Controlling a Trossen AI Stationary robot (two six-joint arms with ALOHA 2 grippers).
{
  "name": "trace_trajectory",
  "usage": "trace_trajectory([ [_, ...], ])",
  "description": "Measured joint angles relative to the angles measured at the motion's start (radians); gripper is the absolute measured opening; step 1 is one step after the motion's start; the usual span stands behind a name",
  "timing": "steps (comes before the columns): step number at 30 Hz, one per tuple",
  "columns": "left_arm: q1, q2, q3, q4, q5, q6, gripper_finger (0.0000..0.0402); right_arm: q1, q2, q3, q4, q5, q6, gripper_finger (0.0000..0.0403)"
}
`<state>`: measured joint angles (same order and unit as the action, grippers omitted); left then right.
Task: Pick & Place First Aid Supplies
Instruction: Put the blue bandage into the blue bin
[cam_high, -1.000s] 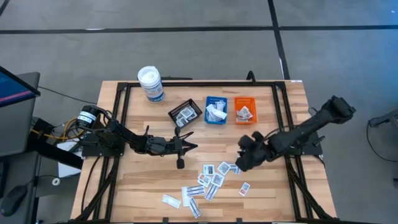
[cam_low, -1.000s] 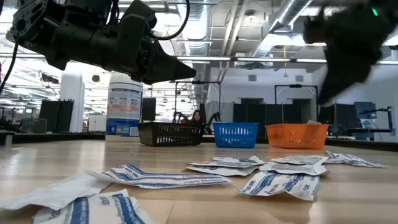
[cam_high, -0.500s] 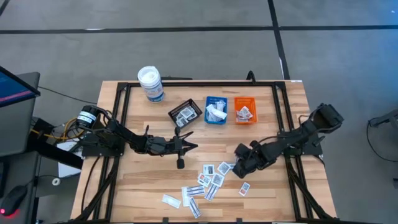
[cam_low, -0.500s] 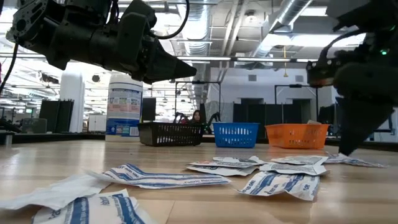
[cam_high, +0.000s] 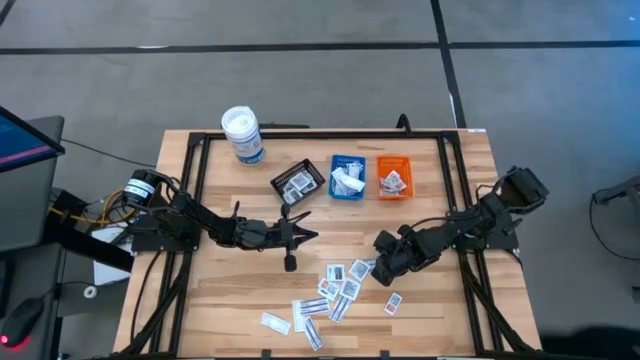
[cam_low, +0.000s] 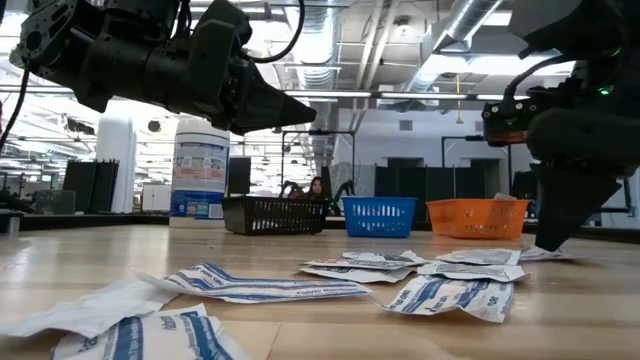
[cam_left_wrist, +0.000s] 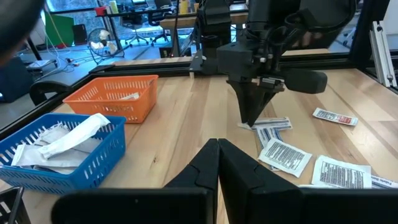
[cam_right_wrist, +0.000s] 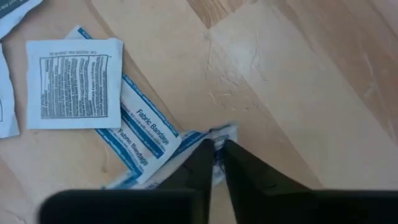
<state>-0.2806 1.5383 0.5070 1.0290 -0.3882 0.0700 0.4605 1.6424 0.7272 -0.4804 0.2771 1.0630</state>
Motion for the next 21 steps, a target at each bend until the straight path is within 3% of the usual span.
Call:
trace_trajectory([
  [3,0.0,0.0,0.0,0.0,0.0,0.0,0.001,-0.008,-0.005,0.002,-0.001,-0.007,-0.012,0.0006],
  [7,0.0,0.0,0.0,0.0,0.0,0.0,0.001,-0.032,-0.038,0.032,-0.018,0.012,-0.095,0.0019],
  [11,0.0,0.0,0.0,0.0,0.0,0.0,0.001,-0.093,-0.111,0.088,-0.006,0.174,-0.233,0.0022],
  [16,0.002,0.0,0.0,0.003,0.0,0.0,0.001,-0.238,-0.183,0.125,0.066,0.422,-0.456,0.0009],
  [21,0.002,0.0,0.001,0.004,0.0,0.0,0.001,-0.438,-0.206,0.139,0.238,0.398,-0.73,0.0002],
])
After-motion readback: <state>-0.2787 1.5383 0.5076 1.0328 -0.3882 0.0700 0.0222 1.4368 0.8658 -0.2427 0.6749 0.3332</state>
